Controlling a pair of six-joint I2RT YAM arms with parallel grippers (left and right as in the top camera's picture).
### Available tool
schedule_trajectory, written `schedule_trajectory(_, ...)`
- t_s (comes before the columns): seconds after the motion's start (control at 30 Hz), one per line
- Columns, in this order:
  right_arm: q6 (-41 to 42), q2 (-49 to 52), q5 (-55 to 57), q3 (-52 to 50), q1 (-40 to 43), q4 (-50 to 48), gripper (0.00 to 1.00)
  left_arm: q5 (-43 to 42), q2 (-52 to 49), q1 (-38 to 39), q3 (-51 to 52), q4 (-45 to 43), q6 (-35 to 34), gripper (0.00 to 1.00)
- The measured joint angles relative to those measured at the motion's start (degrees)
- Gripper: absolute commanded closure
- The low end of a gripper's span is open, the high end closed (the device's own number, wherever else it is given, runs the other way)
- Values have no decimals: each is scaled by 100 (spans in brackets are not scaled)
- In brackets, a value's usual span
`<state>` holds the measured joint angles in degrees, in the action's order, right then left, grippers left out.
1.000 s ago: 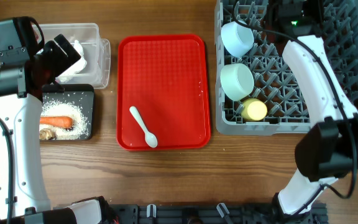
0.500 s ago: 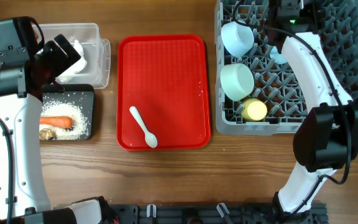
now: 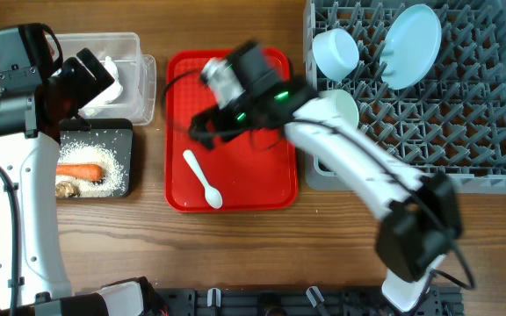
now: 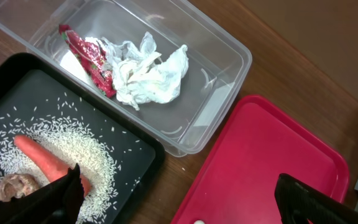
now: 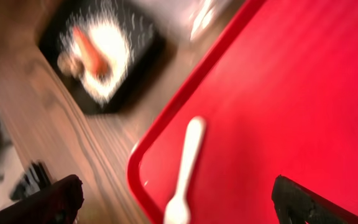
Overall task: Sort waste into correct bins and load items into the dishwasher rack
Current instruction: 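Reach the right gripper to the white spoon on the red tray, then lift the white spoon and drop it into the rack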
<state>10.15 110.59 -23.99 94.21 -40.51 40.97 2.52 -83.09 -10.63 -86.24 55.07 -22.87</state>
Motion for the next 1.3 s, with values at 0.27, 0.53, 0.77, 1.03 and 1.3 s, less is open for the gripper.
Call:
schedule_trajectory(0.27,1137,1425,1314,-24,-922,140,43,2,0,0,0,0,0,0)
schedule_trajectory(0.53,1432,1781,1204,11,-1283,-529,86,2,0,0,0,2,0,0)
schedule_trajectory(0.77,1644,1773,1233,109,-1270,-588,96,2,0,0,0,0,0,0)
schedule_trajectory(1.03,1635,1703,1283,118,-1040,-271,96,2,0,0,0,0,0,0)
schedule_trajectory(1.3,1331,42,1578,118,120,595,96,2,0,0,0,2,0,0)
